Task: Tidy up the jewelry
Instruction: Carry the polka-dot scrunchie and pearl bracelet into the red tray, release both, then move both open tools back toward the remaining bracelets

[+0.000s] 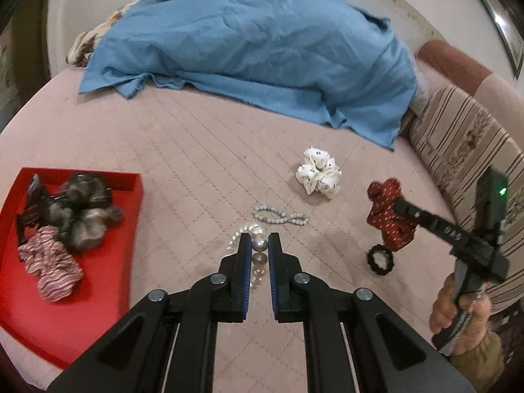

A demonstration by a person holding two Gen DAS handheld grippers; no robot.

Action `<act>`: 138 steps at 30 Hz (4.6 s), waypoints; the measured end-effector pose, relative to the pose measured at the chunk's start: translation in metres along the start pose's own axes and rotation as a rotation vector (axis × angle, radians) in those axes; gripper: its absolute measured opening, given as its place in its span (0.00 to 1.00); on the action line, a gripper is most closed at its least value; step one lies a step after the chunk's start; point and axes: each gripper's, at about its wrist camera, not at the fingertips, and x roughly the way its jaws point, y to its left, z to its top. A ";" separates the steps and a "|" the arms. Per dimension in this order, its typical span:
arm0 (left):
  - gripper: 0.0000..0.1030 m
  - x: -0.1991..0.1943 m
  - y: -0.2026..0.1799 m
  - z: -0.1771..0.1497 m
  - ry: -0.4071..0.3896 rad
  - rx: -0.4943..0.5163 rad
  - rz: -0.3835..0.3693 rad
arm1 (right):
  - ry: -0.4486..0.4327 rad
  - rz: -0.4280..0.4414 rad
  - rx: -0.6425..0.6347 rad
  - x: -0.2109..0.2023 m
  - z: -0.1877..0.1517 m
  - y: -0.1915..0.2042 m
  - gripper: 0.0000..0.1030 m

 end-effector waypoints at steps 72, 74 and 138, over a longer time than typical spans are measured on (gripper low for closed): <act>0.59 -0.123 0.257 -0.048 -0.283 -0.357 0.416 | 0.184 0.185 -0.548 0.064 -0.133 0.335 0.41; 0.59 -0.124 0.258 -0.049 -0.286 -0.359 0.423 | 0.169 0.177 -0.527 0.054 -0.129 0.326 0.43; 0.55 0.064 -0.059 -0.016 0.114 0.148 0.005 | 0.038 -0.341 0.057 -0.038 -0.027 -0.100 0.53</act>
